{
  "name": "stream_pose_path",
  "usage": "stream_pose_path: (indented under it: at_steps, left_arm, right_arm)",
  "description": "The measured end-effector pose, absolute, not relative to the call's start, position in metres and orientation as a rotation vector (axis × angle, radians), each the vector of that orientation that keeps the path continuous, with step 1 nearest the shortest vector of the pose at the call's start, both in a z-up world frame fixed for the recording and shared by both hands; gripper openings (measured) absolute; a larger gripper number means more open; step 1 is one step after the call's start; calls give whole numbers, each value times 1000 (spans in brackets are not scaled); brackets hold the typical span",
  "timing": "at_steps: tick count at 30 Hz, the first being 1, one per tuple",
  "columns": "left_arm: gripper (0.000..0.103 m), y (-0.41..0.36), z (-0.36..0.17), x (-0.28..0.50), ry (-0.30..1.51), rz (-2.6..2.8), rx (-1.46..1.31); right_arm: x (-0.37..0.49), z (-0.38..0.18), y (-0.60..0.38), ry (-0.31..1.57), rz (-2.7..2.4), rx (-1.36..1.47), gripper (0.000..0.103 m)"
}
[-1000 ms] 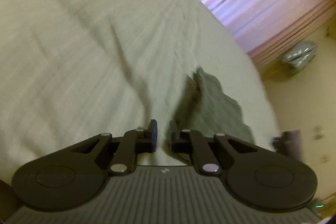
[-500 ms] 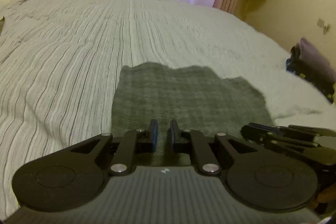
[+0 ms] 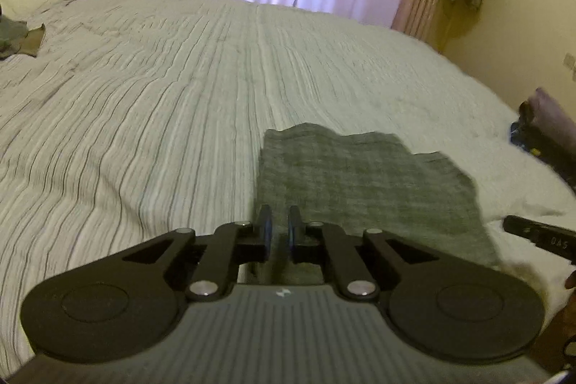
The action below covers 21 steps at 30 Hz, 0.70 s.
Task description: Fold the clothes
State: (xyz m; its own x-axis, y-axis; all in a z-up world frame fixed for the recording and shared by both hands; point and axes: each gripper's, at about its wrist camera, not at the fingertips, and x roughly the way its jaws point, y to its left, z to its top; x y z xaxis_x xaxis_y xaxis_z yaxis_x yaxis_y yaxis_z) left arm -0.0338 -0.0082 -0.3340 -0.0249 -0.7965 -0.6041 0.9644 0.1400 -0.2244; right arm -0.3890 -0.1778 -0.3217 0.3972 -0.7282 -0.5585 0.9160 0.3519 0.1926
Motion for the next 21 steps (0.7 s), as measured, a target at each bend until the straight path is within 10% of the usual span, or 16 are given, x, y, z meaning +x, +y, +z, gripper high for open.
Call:
stream_pose_path:
  at_steps: [3,4,5,21]
  left_arm:
    - [11,-4,-341,-45,742,-1422,340]
    - [11,-6,-347,-47,770,-1389,369]
    - [10,-5,-352,-48,796,-1356,385]
    - [31,41,-315,-83,743,-1204,515]
  right_arm:
    - [-376,-326,-168,442,-1024,524,23]
    - [-370,-331,-167,478,-1021,523,64]
    - [-364,-337,-166,516,-1021,521,79]
    - [-363,-316,-119,546,-1033,503,79]
